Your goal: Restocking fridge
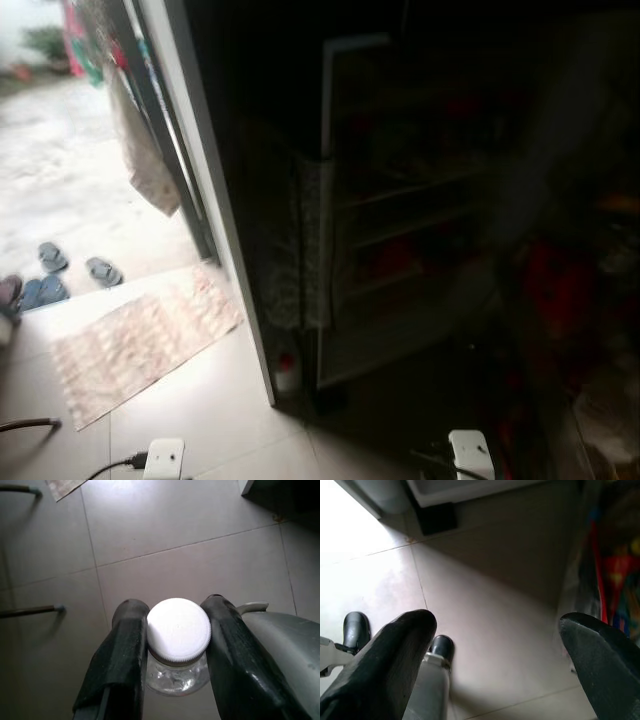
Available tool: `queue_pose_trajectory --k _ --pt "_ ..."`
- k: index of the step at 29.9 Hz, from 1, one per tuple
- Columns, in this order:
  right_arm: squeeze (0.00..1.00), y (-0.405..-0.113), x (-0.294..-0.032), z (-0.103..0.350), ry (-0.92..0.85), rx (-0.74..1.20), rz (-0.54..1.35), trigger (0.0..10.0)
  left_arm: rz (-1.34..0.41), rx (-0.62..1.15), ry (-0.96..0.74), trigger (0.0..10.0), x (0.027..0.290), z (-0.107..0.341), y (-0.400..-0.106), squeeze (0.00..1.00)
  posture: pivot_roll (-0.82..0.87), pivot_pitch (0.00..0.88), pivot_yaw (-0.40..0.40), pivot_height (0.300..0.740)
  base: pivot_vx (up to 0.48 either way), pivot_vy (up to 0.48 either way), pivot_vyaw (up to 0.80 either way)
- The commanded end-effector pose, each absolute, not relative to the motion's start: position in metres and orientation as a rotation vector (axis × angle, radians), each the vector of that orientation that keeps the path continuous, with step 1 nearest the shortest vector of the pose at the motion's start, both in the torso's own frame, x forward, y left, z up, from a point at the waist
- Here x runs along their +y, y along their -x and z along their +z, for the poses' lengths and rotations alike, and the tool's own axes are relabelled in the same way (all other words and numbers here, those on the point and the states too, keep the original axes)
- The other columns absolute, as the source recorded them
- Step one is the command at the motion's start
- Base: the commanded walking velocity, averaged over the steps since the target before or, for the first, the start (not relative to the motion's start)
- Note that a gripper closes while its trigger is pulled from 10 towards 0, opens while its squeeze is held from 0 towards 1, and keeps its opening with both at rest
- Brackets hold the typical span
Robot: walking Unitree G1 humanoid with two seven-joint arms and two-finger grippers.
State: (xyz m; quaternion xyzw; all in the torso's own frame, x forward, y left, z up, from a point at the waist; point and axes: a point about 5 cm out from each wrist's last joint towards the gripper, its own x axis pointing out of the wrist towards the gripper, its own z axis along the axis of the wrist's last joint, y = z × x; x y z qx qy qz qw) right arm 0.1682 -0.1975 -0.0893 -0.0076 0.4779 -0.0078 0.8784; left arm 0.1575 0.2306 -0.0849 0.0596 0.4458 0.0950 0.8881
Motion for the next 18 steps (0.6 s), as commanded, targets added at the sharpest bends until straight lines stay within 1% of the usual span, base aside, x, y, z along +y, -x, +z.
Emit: queue_pose_trajectory --k 1,4,9,15,18 --pt "0.0 -0.171 -0.191 -0.089 -0.001 0.989 -0.005 10.0 0.192 0.969 -0.137 10.0 0.232 -0.089 -0.147 0.0 0.04 0.05 -0.02 0.74 0.0 -0.285 0.0" --pt "0.0 -0.168 -0.192 -0.09 0.003 0.992 -0.005 10.0 0.194 0.97 -0.138 10.0 0.231 -0.09 -0.147 0.0 0.04 0.053 -0.02 0.74 0.0 -0.254 0.0" --pt "0.0 -0.159 -0.206 -0.091 0.014 1.002 -0.019 10.0 0.198 0.97 -0.127 10.0 0.231 -0.09 -0.146 0.0 0.04 0.053 -0.02 0.74 0.0 0.0 0.0" --pt "0.0 -0.159 -0.218 -0.089 0.041 0.998 -0.05 10.0 0.192 0.97 -0.122 10.0 0.231 -0.09 -0.146 0.0 0.04 0.052 -0.02 0.74 0.0 0.0 0.0" --pt "0.0 -0.162 -0.219 -0.088 0.05 0.988 -0.067 10.0 0.19 0.971 -0.12 10.0 0.231 -0.09 -0.146 0.0 0.04 0.052 -0.02 0.74 0.0 0.0 0.0"
